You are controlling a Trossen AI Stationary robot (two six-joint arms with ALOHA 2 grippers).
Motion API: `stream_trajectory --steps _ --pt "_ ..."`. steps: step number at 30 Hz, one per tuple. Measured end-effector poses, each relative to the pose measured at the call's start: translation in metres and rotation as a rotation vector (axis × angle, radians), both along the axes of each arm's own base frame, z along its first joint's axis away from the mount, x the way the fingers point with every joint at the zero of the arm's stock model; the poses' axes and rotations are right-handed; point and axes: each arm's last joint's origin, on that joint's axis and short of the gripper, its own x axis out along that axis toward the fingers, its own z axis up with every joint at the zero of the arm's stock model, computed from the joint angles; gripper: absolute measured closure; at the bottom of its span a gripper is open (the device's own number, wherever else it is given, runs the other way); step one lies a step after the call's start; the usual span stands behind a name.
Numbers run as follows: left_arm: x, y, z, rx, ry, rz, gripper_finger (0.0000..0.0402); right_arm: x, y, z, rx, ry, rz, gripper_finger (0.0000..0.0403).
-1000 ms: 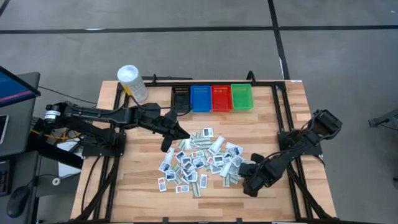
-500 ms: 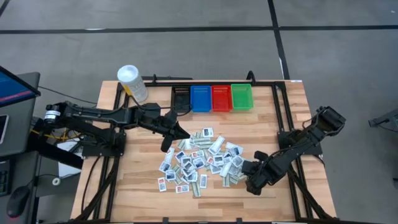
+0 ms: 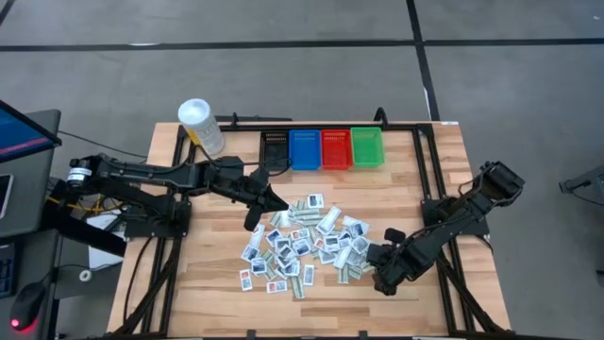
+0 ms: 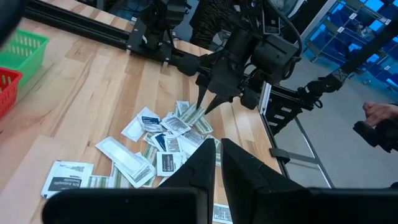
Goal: Pick & Place First Aid Supplies
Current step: Put the green bandage pack in the black bin
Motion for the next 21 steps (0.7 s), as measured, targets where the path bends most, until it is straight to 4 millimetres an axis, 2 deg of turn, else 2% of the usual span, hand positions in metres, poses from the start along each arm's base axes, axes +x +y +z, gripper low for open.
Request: stream_trajectory --steps 6,13,21 --pt "0.000 0.000 0.000 0.000 0.000 0.000 0.0376 0.000 0.000 0.000 -0.004 -0.002 0.014 0.0305" --pt "0.000 0.000 0.000 0.000 0.000 0.000 0.0376 -0.002 -0.001 -0.011 0.046 -0.020 0.012 0.0305" --pt "0.000 0.000 0.000 0.000 0.000 0.000 0.0376 -0.005 -0.004 -0.012 0.015 0.016 0.012 0.0305"
